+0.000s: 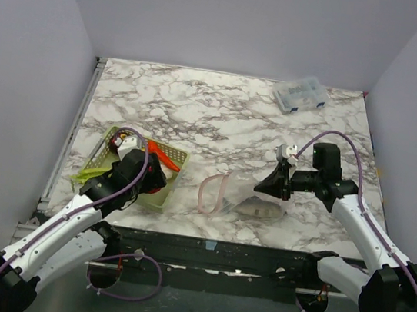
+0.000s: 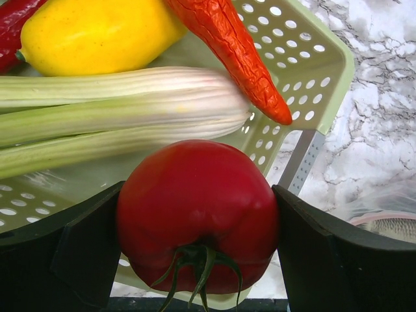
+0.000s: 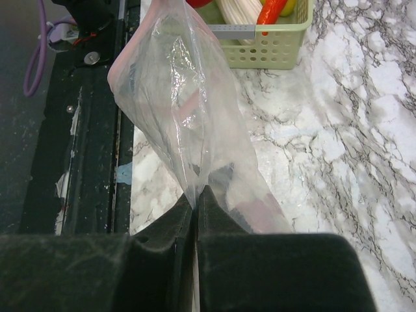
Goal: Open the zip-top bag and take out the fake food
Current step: Place the fake fruit in the bin.
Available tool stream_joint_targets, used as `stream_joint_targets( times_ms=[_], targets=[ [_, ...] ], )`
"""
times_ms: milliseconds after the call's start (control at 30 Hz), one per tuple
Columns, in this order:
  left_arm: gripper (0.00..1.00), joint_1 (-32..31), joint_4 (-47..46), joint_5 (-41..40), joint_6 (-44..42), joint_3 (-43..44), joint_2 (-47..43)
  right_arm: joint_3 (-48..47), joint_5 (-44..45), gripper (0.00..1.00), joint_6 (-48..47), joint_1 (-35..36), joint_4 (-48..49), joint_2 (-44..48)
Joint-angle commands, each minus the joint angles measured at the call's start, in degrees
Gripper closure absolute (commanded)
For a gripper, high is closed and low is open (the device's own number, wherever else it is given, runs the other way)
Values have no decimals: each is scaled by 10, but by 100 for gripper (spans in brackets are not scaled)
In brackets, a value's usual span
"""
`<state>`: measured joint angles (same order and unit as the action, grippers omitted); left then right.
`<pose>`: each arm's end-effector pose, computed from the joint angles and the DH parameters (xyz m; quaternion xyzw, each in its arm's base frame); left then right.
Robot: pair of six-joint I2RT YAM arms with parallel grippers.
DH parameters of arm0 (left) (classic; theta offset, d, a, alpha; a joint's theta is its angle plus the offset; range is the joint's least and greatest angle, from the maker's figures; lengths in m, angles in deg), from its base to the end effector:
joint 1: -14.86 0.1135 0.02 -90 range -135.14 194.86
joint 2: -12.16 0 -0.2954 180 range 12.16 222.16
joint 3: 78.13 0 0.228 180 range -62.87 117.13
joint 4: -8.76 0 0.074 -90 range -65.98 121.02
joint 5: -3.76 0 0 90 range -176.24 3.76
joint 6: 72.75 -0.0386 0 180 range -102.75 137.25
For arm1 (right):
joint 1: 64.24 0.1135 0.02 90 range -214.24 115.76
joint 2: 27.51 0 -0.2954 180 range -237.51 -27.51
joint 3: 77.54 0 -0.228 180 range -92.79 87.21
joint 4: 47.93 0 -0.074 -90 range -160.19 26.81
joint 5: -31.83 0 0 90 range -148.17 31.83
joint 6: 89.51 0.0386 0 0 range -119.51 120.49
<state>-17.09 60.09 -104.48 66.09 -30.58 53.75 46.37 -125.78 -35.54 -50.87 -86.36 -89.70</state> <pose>0.0943 -0.0446 0.2545 -0.1937 0.8947 -0.1313 0.3805 0.1592 0.0745 0.2883 -0.5156 0.6064 0.4401 0.4157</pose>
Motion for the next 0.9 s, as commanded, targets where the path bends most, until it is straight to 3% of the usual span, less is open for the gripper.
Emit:
stream_joint_targets(
  times_ms=[0, 133, 467, 600, 867],
  targets=[
    [40, 3, 3, -21, 6, 7, 0, 10, -17, 93, -5, -5, 8, 7],
    [24, 3, -1, -22, 3, 6, 4, 11, -17, 93, -5, -5, 9, 7],
    [7, 3, -7, -14, -2, 11, 14, 11, -16, 93, -8, -5, 7, 7],
    [2, 3, -6, -11, -4, 11, 12, 10, -17, 93, -10, -6, 6, 7],
    [2, 3, -13, 7, -21, 14, -8, 13, -16, 92, -11, -6, 5, 10]
  ],
)
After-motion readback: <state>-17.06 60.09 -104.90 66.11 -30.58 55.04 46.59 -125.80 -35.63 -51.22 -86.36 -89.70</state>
